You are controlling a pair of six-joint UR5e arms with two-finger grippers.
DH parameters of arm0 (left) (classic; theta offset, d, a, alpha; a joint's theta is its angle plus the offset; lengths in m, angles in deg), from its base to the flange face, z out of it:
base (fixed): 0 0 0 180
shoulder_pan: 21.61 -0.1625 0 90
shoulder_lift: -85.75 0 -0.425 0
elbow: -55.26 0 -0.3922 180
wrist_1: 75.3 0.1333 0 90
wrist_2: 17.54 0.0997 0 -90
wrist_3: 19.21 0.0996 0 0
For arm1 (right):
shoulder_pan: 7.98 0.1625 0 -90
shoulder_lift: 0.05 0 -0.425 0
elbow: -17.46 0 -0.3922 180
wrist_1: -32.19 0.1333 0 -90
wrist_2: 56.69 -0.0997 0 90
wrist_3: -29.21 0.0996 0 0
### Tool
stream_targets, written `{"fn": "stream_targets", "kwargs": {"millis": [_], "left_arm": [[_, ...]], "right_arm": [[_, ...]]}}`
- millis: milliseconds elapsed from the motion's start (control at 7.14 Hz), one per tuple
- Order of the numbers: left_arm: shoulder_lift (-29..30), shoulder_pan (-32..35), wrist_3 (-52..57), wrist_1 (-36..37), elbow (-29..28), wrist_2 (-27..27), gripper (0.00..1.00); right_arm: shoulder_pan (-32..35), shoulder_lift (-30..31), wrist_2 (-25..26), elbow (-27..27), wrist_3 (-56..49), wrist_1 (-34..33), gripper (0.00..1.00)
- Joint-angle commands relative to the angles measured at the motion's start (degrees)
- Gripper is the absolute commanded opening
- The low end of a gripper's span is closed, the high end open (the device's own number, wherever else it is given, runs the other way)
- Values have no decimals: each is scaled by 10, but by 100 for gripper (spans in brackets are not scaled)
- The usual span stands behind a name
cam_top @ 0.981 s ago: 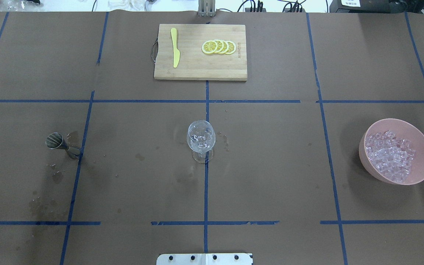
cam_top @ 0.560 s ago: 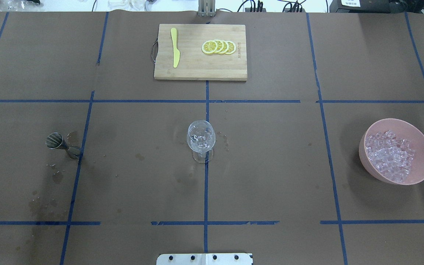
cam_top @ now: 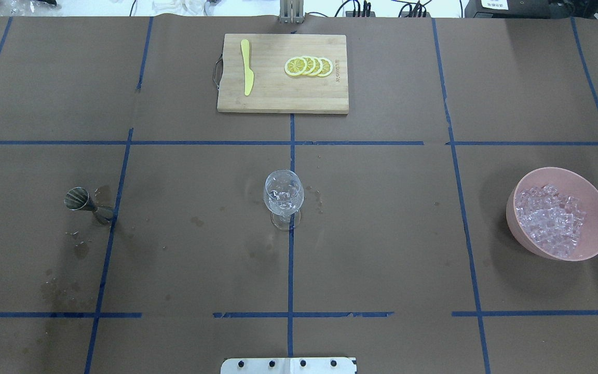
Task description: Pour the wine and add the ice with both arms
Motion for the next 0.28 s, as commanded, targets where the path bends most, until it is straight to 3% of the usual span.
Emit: {"fn": "stream_targets", "kwargs": {"millis": [0, 140], "left_arm": [[0, 0, 0, 0, 0, 0, 100], [0, 0, 0, 0, 0, 0, 100]], "right_arm": [[0, 0, -4, -1, 0, 1, 100], [0, 0, -13, 0, -1, 1, 100]]}}
